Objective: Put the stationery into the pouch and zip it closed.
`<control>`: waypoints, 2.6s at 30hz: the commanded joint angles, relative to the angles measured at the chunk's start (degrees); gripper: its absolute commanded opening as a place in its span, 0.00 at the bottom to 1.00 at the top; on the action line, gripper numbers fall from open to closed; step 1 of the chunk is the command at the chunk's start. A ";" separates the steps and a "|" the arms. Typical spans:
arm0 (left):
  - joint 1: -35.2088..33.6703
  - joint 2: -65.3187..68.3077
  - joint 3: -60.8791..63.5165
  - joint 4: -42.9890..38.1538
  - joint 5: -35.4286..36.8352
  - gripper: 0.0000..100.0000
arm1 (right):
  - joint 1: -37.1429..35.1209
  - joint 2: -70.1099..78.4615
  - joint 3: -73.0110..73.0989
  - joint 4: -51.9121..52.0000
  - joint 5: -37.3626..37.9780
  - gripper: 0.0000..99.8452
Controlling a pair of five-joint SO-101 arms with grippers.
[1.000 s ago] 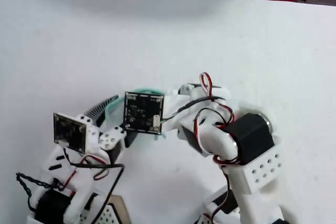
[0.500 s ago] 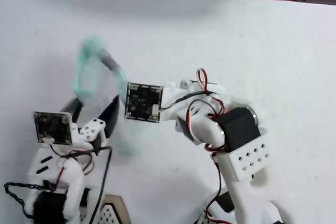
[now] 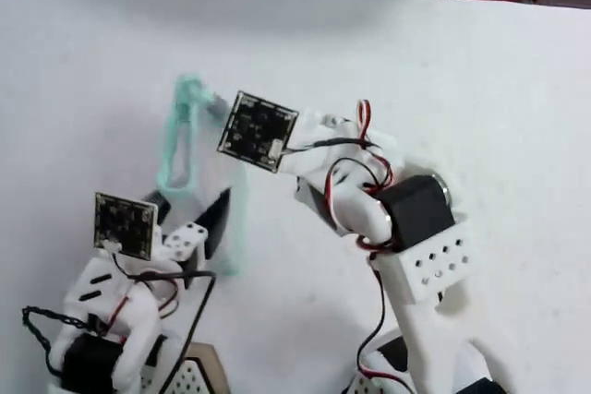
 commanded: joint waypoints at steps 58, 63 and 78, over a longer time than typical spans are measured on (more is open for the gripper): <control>8.66 0.13 3.43 2.99 -29.01 0.02 | -10.59 7.87 -15.91 16.22 20.66 0.27; 8.57 0.13 3.43 3.08 -28.92 0.02 | -14.73 4.88 -14.86 16.31 18.37 0.27; 8.66 0.13 3.52 2.99 -28.92 0.02 | 3.65 8.04 -17.05 13.67 28.92 0.27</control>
